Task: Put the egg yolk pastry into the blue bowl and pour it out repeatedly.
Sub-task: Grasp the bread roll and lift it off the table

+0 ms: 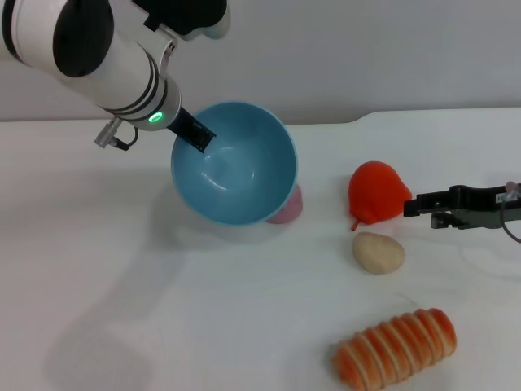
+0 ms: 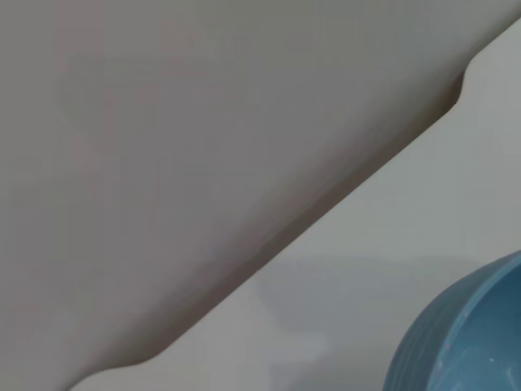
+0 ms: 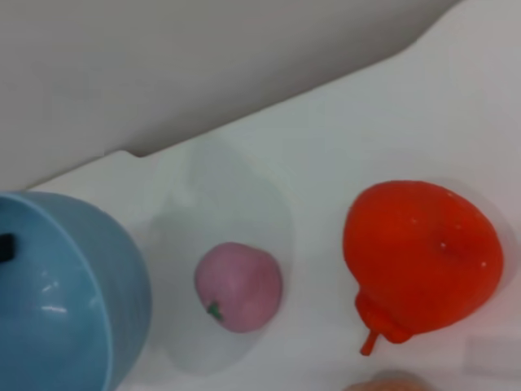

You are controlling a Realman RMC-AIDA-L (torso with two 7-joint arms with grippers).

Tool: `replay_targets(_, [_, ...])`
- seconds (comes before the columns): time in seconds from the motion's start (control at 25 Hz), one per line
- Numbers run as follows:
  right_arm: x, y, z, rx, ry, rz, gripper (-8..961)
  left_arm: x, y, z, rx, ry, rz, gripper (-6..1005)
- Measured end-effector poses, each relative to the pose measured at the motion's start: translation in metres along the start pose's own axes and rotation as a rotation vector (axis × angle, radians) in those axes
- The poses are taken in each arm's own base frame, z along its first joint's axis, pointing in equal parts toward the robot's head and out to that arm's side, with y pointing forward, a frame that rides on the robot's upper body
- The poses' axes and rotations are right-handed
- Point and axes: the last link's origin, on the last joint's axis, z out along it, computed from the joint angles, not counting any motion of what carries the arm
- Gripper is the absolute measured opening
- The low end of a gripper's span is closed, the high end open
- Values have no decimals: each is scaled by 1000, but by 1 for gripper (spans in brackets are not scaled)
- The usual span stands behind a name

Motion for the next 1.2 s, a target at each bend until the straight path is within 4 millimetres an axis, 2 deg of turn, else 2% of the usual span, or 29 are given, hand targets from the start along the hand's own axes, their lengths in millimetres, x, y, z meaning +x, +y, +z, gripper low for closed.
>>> replay_targets(0.28, [3, 0, 19, 29, 17, 12, 633, -1, 0, 2, 3, 6, -1, 0])
replay_targets(0.68, [9, 12, 53, 62, 51, -21, 626, -4, 4, 4, 2, 9, 19, 0])
replay_targets(1.2, [19, 11, 65, 85, 85, -30, 618, -3, 5, 4, 3, 16, 26, -1])
